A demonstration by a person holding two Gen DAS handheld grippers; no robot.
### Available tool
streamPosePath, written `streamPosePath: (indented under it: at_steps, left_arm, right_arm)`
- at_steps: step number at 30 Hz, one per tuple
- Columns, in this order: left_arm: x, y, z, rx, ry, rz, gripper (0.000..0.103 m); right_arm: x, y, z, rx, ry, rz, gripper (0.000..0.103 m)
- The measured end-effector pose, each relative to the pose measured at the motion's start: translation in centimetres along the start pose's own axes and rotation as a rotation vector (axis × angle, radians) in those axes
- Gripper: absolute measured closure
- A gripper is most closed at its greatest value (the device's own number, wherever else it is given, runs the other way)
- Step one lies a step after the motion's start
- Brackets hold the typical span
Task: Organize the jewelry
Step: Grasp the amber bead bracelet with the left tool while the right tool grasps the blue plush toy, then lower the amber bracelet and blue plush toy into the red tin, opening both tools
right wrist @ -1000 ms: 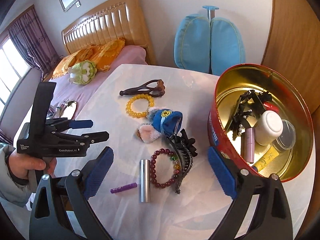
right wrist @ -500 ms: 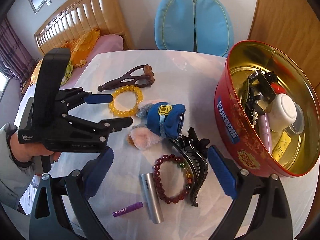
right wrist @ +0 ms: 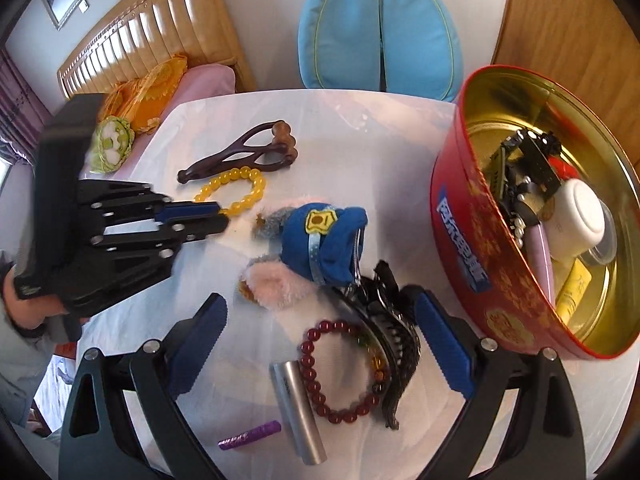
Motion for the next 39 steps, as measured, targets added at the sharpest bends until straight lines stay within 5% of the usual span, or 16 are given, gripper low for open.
streamPosePath:
  at_steps: [7, 8, 10, 23, 39]
  left_arm:
    - [2.0, -4.4, -1.1, 0.015, -0.108, 0.087, 0.092]
    - [2.3, -5.0, -1.1, 0.003, -0.116, 0.101, 0.092]
    - [2.7, -5.9, -1.0, -0.001, -0.127, 0.109, 0.092]
    - [3.4, -9.0, 1.5, -0.006, -0.165, 0.170, 0.092]
    - [-7.5, -12.6, 16.3, 0.014, -0.043, 0.300, 0.092]
  right_arm:
    - [-2.8, 3.6, -0.2, 0.048, 0.014, -0.041, 0.008]
    - [-2.9, 4.0, -0.1, 0.039, 0.022, -0.045, 0.016]
    - [-2.9, 4.2, -0.2, 0.039, 0.018, -0.050, 0.051]
    - [1.8, -4.7, 0.5, -0.052, -0.064, 0.118, 0.051]
    - [9.7, -14.1, 17.2, -0.042, 0.099, 0.309, 0.051]
Point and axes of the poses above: each gripper's, at about its wrist camera, not at the fingertips, and y roughly the way its jaws point, z to its right, x to its underside, the point moved 2 cm from there along y, roughly the way its jaws point, and after that the axes turned 13 degrees about -z, right-handed, at the moved point
